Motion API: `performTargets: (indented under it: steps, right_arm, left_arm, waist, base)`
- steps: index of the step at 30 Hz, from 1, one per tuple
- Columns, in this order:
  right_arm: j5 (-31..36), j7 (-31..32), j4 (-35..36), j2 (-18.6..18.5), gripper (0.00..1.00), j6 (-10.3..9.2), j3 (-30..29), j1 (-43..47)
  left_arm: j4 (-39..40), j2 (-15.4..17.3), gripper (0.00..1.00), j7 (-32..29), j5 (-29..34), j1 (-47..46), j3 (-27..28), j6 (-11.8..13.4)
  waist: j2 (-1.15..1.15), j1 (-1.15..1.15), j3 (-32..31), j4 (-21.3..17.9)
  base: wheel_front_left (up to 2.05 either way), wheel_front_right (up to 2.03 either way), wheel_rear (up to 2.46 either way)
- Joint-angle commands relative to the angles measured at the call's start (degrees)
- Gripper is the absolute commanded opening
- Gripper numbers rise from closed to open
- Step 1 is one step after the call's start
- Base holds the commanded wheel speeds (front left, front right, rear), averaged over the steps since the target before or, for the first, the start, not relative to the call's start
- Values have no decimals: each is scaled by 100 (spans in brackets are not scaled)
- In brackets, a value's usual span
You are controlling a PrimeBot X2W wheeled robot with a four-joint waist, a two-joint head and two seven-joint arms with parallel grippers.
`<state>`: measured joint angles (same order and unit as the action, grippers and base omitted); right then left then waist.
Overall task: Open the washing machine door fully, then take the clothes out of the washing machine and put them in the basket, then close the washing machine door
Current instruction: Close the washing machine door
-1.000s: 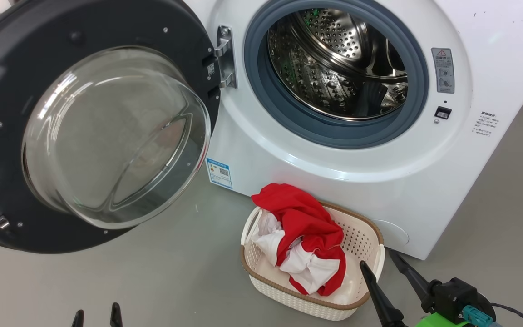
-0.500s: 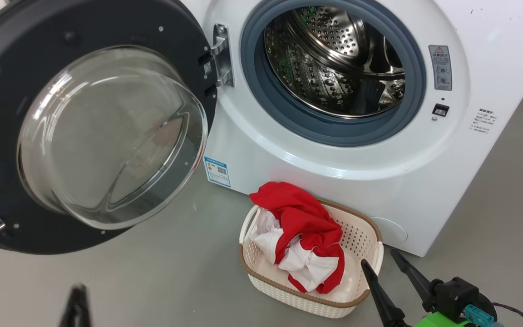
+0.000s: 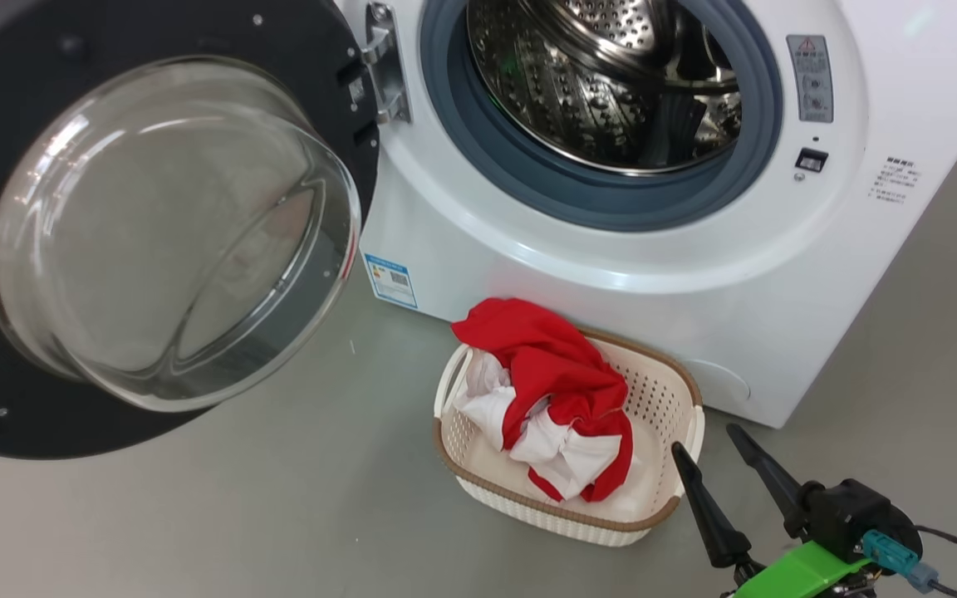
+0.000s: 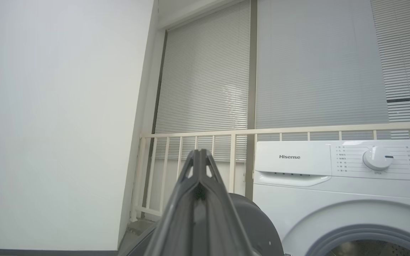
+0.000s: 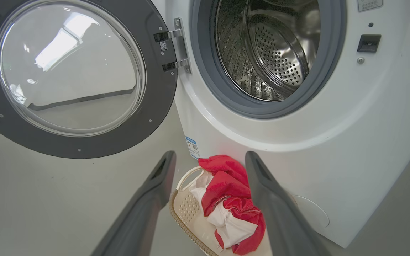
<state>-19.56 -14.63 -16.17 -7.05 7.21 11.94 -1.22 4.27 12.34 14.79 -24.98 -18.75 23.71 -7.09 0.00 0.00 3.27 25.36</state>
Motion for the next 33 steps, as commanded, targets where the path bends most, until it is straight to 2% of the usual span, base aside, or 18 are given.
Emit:
performTargets:
  steps: [1, 8, 13, 18, 23, 25, 26, 30, 33]
  right_arm:
    - [80, -37, 160, -66, 100, 28, 105, -239]
    - [145, -37, 158, -107, 100, 28, 148, -487]
    - [171, -37, 150, -112, 100, 28, 123, -586]
    - [200, -37, 150, -83, 100, 28, 96, -629]
    - [217, -37, 144, -70, 100, 28, 123, -664]
    - [221, -37, 135, -70, 100, 28, 139, -674]
    - [221, -37, 135, -70, 100, 28, 139, -674]
    - [218, -37, 116, -79, 100, 28, 197, -696]
    - [211, -37, 106, -79, 100, 28, 220, -698]
  left_arm:
    - [-37, 384, 0, 21, -181, -454, 288, -31]
    - [-1334, 1371, 0, 21, -1316, -1842, 708, -38]
    - [-2825, 2010, 0, -79, -2107, -2485, 668, -38]
    - [-4264, 2538, 0, -942, -2959, -3123, 546, -39]
    - [-5407, 3003, 0, -2024, -3344, -3497, 292, -39]
    - [-5783, 3110, 0, -2546, -3414, -3613, 147, -39]
    - [-5783, 3110, 0, -2546, -3414, -3613, 147, -39]
    - [-6333, 3271, 0, -3368, -3463, -3764, -71, -39]
    - [-6517, 3265, 0, -3937, -3547, -3784, -208, -39]
  waist:
    - [0, 0, 184, -74]
    - [0, 0, 562, -225]
    - [0, 0, 723, -263]
    - [0, 0, 822, -256]
    - [0, 0, 898, -259]
    - [0, 0, 922, -260]
    - [0, 0, 922, -260]
    - [0, 0, 958, -275]
    - [0, 0, 966, -276]
  base:
    - [0, 0, 0]
    - [0, 0, 0]
    - [0, 0, 0]
    - [0, 0, 0]
    - [0, 0, 0]
    - [0, 0, 0]
    - [0, 0, 0]
    - [0, 0, 0]
    - [0, 0, 0]
